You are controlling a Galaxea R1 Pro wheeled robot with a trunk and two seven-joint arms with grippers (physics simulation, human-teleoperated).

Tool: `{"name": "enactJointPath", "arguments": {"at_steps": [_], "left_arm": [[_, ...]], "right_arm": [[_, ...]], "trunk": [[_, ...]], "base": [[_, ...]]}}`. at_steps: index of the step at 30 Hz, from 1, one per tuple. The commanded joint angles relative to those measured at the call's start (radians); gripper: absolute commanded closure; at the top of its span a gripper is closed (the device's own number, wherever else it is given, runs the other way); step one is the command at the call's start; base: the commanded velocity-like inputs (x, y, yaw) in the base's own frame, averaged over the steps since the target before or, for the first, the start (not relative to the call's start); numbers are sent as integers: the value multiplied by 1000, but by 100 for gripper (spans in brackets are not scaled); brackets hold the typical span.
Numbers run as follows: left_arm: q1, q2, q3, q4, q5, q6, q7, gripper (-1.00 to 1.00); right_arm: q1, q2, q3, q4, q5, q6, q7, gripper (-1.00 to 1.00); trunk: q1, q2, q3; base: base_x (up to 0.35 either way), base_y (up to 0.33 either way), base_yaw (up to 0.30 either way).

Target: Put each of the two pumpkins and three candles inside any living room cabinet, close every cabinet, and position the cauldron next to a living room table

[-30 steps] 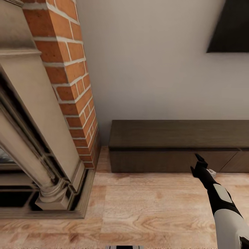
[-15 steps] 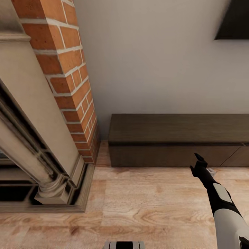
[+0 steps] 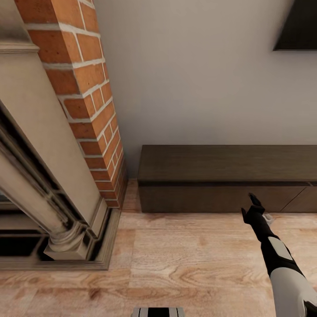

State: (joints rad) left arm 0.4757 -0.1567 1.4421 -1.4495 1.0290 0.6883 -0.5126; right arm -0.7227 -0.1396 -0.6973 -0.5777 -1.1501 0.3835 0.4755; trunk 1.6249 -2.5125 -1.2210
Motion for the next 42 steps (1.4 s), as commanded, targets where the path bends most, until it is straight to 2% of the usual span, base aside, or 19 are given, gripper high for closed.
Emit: {"name": "enactJointPath", "arguments": {"at_steps": [1,5,8,12,20,24,25,30,42], "left_arm": [[0,0,1,2,5,7,-1,-100],[0,0,-1,9,5,7,-3,-100],[0,0,-1,10,5,7,-4,-100],[0,0,-2,12,5,8,-4,-100],[0,-2,-3,12,4,7,-3,-100],[0,-3,-5,12,3,7,-3,-100],[0,-3,-6,12,-10,7,-3,-100],[0,-3,-9,14,-49,8,-6,-100],[0,-3,-8,23,-59,8,-6,-100]], "right_arm": [[-1,-1,-4,21,-8,8,14,-100],[-5,-5,-5,118,-9,2,51,-100],[-5,-6,-5,138,-9,-6,59,-100],[-7,-6,-4,163,-9,-55,65,-100],[-8,-6,-4,175,-9,-97,68,-100],[-8,-5,-5,172,-8,-104,99,-100],[-8,-5,-4,172,-8,-109,132,-100],[-8,-6,-4,173,-9,-126,186,-100],[-8,-6,0,173,-6,-135,204,-100]], "trunk": [[0,0,-1],[0,0,-1],[0,0,-1],[0,0,-1],[0,0,-1],[0,0,-1],[0,0,-1],[0,0,-1],[0,0,-1]], "base": [[0,0,0],[0,0,0],[0,0,0],[0,0,0],[128,26,0],[209,11,0],[106,5,0],[48,2,0],[6,0,0]]}}
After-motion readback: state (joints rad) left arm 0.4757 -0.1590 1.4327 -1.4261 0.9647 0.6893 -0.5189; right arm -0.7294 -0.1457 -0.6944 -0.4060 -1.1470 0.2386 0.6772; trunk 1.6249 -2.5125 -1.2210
